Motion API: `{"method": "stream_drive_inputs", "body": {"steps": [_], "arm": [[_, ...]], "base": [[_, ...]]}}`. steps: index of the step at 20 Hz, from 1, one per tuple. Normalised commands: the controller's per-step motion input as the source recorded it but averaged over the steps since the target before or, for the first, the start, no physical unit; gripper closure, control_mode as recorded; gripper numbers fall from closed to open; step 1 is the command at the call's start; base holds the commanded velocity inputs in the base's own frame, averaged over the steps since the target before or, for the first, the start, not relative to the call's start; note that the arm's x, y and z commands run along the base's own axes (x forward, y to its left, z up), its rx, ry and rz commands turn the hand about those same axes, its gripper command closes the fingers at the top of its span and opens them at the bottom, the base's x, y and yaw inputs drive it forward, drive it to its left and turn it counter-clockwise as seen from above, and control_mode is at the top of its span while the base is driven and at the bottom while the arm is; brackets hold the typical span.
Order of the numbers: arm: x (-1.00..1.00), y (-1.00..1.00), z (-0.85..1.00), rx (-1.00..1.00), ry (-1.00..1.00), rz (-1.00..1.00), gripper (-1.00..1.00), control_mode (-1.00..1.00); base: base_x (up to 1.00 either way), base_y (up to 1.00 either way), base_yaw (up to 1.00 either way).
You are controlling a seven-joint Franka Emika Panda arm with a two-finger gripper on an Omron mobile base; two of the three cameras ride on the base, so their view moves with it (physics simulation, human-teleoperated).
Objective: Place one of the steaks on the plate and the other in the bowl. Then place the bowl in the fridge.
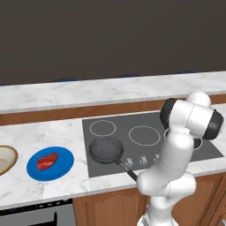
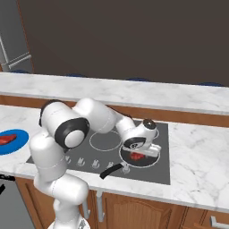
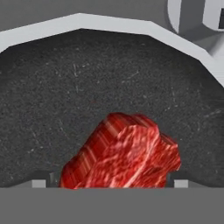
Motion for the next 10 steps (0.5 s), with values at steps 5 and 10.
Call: {"method": "stream_drive_inputs", "body": {"steps": [5,10], "arm": [[-0.08,0.81,-0.17,-0.01,-0.16,-0.27,-1.00,-1.00],[0.00,0.63,-0.13,0.00,-0.08,-0.25,1.00,-1.00]], "base": [[0.00,0.00,0.00],[0.00,0.00,0.00]]}}
